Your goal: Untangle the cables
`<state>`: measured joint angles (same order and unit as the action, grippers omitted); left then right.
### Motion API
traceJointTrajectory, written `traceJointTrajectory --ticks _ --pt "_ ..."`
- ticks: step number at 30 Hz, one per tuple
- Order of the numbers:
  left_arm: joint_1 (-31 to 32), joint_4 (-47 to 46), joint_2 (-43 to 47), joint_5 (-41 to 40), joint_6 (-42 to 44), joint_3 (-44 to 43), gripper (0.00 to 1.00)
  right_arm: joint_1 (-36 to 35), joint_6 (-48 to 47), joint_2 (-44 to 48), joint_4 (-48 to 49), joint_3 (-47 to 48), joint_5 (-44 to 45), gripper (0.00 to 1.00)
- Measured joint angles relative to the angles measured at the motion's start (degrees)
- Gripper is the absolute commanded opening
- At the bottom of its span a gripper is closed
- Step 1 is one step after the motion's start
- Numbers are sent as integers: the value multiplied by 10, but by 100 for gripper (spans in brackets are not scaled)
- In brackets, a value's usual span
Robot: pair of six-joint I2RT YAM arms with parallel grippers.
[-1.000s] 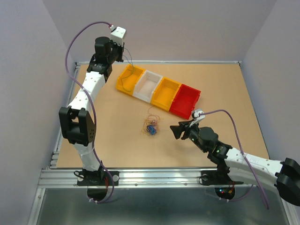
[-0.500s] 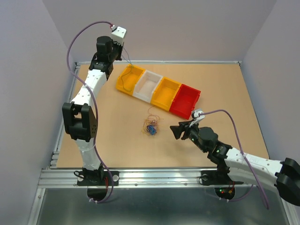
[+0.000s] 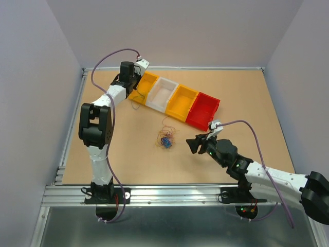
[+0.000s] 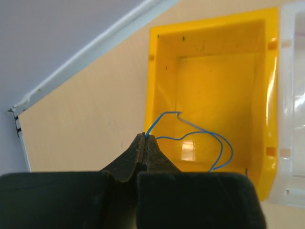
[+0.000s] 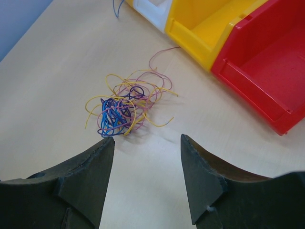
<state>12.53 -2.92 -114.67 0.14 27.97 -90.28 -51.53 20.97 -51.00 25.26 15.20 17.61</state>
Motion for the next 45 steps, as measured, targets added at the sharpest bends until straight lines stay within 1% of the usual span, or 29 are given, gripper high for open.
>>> traceJointTrajectory --ticks 7,13,15,16,17,18,19,20,21,22,24,28,32,36,37,40,42,44,45 --pt "2 2 -50 -9 15 0 0 0 3 -20 0 0 -1 63" --pt "4 26 -73 17 14 -53 0 0 7 -62 -5 1 -8 64" --pt "7 42 -76 28 16 -86 12 0 9 -64 -6 1 -9 64" --pt "9 48 -77 29 17 -98 20 0 10 -64 -6 1 -9 64" --pt "13 55 -79 29 16 -113 33 0 11 -64 -6 1 -9 64" --pt "14 56 -80 29 16 -119 37 0 11 -64 -6 1 -9 64" --pt "14 57 -80 30 15 -123 46 0 12 -64 -6 1 -9 64" --pt "16 57 -78 33 16 -124 49 0 12 -64 -6 1 -9 64" --pt "17 58 -78 36 16 -123 51 0 13 -64 -6 1 -10 67" --pt "18 57 -76 40 14 -117 52 0 13 -64 -6 1 -10 68" --pt "16 61 -63 44 14 -92 59 0 13 -64 -6 1 -12 68" --pt "11 90 -3 56 18 -26 67 0 13 -66 -6 1 -16 69" --pt "7 89 56 61 22 17 71 0 13 -69 -7 3 -17 72" --pt "7 73 156 74 29 138 79 0 13 -73 -8 4 -18 78" --pt "7 73 170 78 29 159 80 0 14 -73 -8 4 -19 81" --pt "7 71 176 91 30 195 80 0 13 -80 -9 8 -22 84" --pt "7 67 165 99 30 211 76 0 13 -86 -8 13 -25 84" --pt "7 65 153 106 30 221 69 0 13 -89 -8 15 -28 84" --pt "7 65 149 108 30 223 68 0 13 -90 -8 15 -29 84"
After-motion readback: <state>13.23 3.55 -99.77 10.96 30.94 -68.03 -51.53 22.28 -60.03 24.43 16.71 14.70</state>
